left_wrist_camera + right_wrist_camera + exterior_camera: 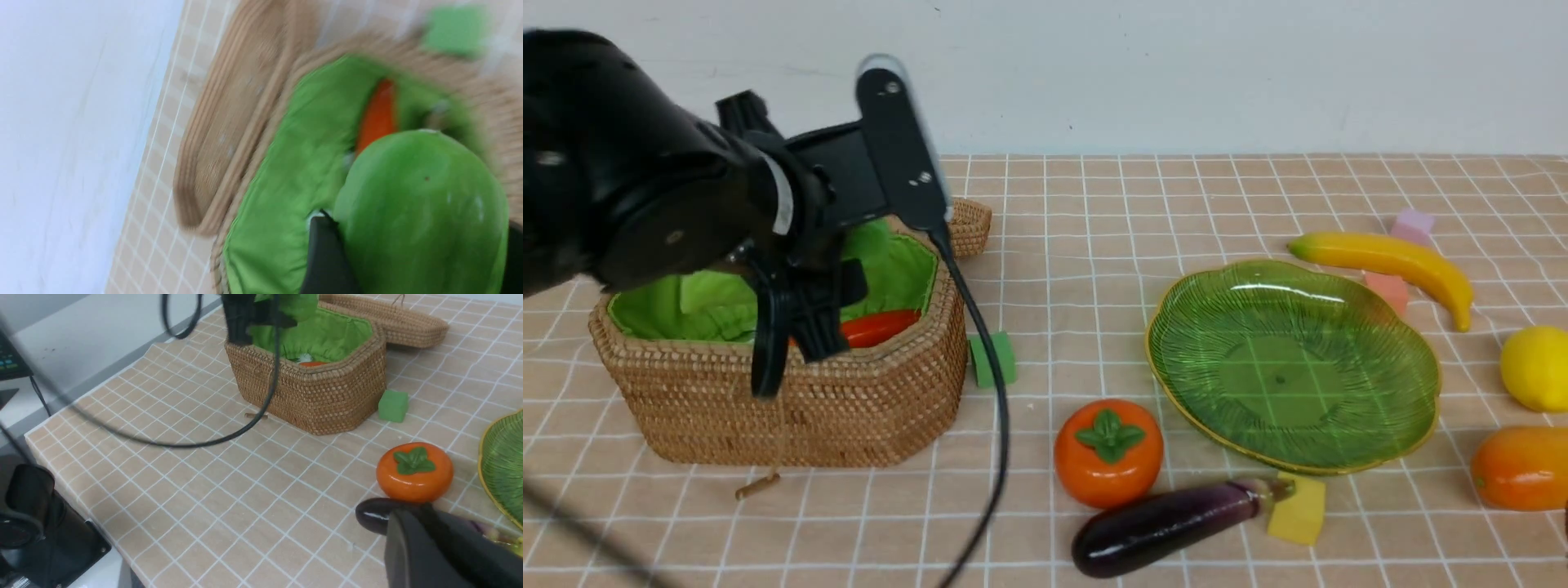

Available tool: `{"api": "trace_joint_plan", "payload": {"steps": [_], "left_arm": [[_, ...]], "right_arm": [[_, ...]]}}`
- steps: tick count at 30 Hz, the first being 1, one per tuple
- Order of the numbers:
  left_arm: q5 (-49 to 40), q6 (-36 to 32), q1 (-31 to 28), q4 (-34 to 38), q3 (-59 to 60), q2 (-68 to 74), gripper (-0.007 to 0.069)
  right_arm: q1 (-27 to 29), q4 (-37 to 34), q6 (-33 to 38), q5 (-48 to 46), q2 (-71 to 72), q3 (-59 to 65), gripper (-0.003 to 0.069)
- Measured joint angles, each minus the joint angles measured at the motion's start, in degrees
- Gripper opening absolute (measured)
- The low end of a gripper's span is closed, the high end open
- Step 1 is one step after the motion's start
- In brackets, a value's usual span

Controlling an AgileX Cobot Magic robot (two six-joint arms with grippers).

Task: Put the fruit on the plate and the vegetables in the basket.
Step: Take a chayote with your left arm and place it on the basket on the left, then grab a tomato with your right arm and place it on the plate on the right.

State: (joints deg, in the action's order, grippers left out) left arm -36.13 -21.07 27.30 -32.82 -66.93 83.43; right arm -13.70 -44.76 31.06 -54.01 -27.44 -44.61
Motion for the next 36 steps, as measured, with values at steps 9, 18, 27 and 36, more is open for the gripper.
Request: {"api": "trace_joint_plan", "payload": {"steps": [9,18,27,36], "left_arm": [[4.73,1.54,-6.23,-2.59,0.05,8.00,0.0660],[3.18,16.66,-2.26,1.46,0.05,-0.45,0.0530],[-7.12,35.14,6.44,22.36,1.71,-15.40,-0.0013],[-5.96,33.35,6.51,31.26,18.85,-36.53,-0.0013]], "right_arm": [[0.00,-0.68,-0.06,-3.79,0.00,0.00,0.0059],[0.00,2.40,-7.45,-5.85,-4.28,-2.23,0.0066],[0.00,8.18,-12.73,-9.34,-23.15,-8.85,0.0066],[-9.88,14.58,-17.71,-6.77,-44.52,-18.14,0.0056]]}}
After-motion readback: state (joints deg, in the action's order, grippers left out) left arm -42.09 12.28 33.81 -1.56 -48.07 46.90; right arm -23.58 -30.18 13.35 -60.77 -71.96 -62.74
